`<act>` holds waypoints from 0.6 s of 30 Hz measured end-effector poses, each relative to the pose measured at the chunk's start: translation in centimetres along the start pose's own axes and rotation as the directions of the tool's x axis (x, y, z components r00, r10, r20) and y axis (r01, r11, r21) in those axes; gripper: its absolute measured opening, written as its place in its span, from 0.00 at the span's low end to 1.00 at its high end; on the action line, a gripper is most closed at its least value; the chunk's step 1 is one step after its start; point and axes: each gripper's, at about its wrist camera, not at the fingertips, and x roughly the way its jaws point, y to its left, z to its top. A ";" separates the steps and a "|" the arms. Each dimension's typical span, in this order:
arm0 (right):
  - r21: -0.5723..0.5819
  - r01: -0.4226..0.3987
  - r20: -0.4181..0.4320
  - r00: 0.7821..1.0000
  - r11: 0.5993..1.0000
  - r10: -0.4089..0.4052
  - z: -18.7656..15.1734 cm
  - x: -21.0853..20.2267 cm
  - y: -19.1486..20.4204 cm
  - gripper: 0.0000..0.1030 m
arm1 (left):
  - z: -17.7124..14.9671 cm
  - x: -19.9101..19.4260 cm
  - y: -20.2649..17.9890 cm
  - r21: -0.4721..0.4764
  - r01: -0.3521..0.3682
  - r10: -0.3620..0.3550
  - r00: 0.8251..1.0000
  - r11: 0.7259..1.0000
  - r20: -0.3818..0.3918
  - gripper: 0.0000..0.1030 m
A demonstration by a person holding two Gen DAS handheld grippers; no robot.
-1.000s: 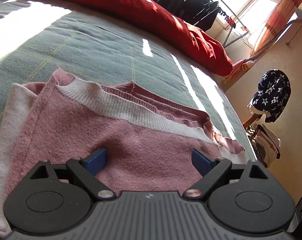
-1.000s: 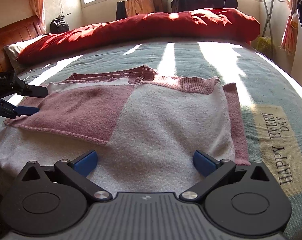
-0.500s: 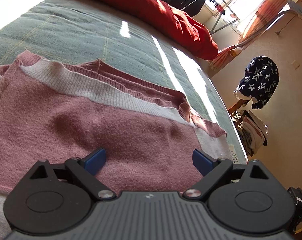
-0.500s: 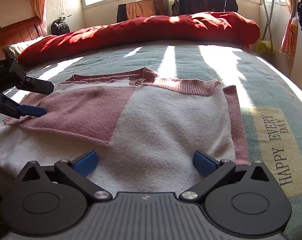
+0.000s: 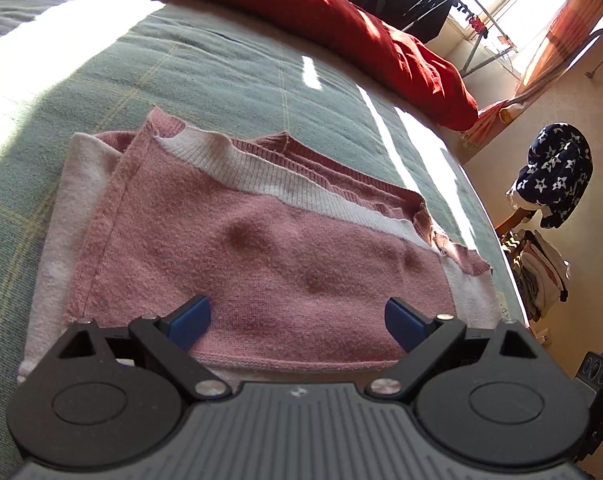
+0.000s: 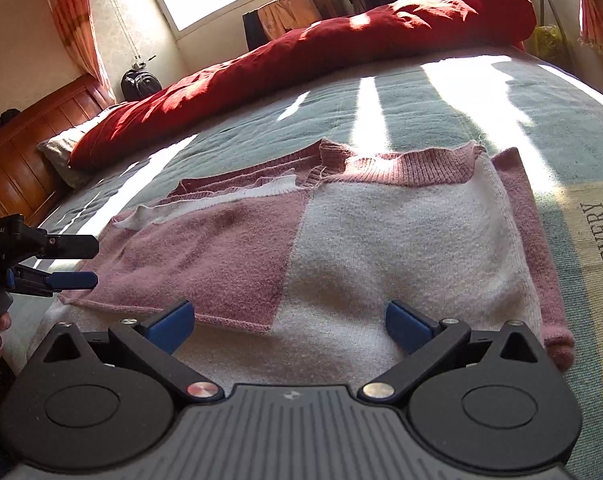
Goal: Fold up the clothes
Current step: 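Lower the open left gripper toward the sweater's side edge, then roll the left gripper and close it on the sweater's side edge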
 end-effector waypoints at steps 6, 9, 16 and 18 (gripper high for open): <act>-0.041 0.008 -0.016 1.000 0.999 -0.008 0.1 -0.2 0.3 1.00 | 0.6 -2.1 -0.1 0.026 0.035 -0.035 0.999 0.999 0.018 0.91; -0.054 0.030 -0.034 0.999 0.998 -0.032 0.1 -1.5 0.9 1.00 | 1.5 -4.6 0.8 0.038 -0.006 0.004 0.998 0.999 0.057 0.91; -0.067 -0.029 -0.004 1.000 0.997 0.029 -0.7 -5.6 2.8 1.00 | 2.8 -7.2 6.9 -0.066 -0.042 0.048 0.995 0.997 0.083 0.91; -0.071 -0.033 0.000 0.999 0.997 0.033 -0.6 -6.0 3.1 1.00 | 2.8 -6.8 8.8 -0.120 -0.020 0.028 0.997 0.993 0.068 0.91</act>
